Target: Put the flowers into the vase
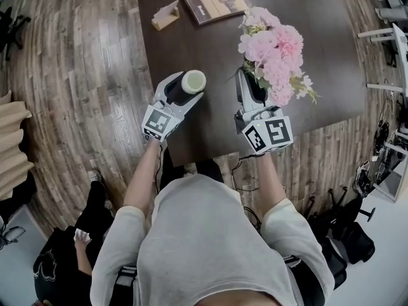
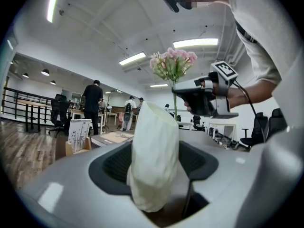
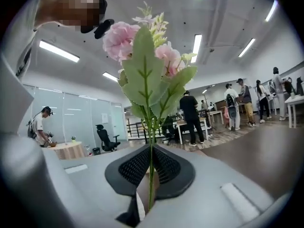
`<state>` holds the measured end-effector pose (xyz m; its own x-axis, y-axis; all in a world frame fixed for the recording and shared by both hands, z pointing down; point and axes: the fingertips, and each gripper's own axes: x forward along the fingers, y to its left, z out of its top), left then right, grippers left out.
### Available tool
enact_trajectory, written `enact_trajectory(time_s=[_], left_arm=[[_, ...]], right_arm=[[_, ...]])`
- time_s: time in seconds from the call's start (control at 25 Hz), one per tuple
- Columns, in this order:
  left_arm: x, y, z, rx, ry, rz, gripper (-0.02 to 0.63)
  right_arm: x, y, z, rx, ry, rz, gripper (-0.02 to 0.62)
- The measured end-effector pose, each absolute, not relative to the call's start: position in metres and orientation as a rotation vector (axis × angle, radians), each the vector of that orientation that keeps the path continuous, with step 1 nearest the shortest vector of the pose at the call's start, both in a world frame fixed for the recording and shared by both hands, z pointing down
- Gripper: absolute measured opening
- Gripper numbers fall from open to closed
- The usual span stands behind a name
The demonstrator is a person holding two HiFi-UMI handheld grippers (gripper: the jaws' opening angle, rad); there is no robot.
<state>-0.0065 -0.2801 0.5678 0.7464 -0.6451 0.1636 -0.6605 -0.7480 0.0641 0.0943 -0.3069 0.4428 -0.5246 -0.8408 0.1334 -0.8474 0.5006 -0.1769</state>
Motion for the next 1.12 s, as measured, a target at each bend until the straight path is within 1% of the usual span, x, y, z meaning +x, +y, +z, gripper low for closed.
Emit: enact_trajectory(time_s=[0.32, 0.52, 0.92, 1.12], left_arm=[[-0.012, -0.280, 0.569, 2.823, -1.064, 0.185, 0.310], [-0.016, -0.277, 0.570, 2.821, -1.073, 0.178, 0.310], [0.007, -0.281, 0.558, 2.821, -1.077, 0.188, 0.310], [-0.002, -0.279, 0.563, 2.820, -1.081, 0.175, 0.310]], right_arm=[[0.057, -0.304, 0.378, 1.422, -2.848, 0.215, 0.018], [0.033, -0.300, 0.356, 1.355, -2.919, 0.169, 0.018], [0.032, -0.298, 0.354, 1.255, -2.959, 0.194, 0.018], [0.011, -0.291, 0.383, 1.196, -2.947, 0.163, 0.019]])
